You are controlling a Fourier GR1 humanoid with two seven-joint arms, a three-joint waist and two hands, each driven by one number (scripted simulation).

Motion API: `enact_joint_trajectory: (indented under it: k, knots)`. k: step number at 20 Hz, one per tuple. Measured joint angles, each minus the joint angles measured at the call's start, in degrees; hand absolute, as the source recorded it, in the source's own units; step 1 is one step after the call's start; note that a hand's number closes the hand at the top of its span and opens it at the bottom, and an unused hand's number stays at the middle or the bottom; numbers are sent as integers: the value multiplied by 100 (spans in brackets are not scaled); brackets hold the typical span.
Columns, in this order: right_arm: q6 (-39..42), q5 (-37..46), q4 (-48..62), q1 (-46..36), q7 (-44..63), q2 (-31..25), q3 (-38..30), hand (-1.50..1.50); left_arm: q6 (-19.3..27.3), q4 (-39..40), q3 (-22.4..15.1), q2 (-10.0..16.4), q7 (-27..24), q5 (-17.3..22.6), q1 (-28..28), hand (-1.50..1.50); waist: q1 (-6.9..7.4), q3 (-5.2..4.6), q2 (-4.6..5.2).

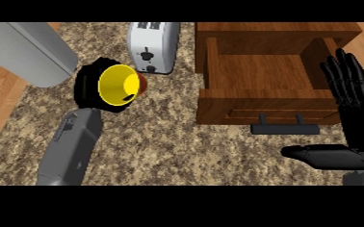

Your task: Pick up the cup, place it into the drawer and close the drawer

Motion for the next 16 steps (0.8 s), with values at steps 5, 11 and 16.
enact_joint_trajectory:
  k: [5,11,16]
  knots:
    - [81,-47,-59,170,-48,-36,-63,-150,558,-940,-314,-331,946,-27,-463,150,-9,1,-1]
    - [98,-36,66,107,-153,-21,-77,-150,1375,-1409,-856,-537,1988,-60,-1243,150,-57,-1,19]
    - [132,-128,99,20,-106,-78,-182,-150,2034,-1383,-1264,-597,2592,-71,-1880,150,-91,-3,31]
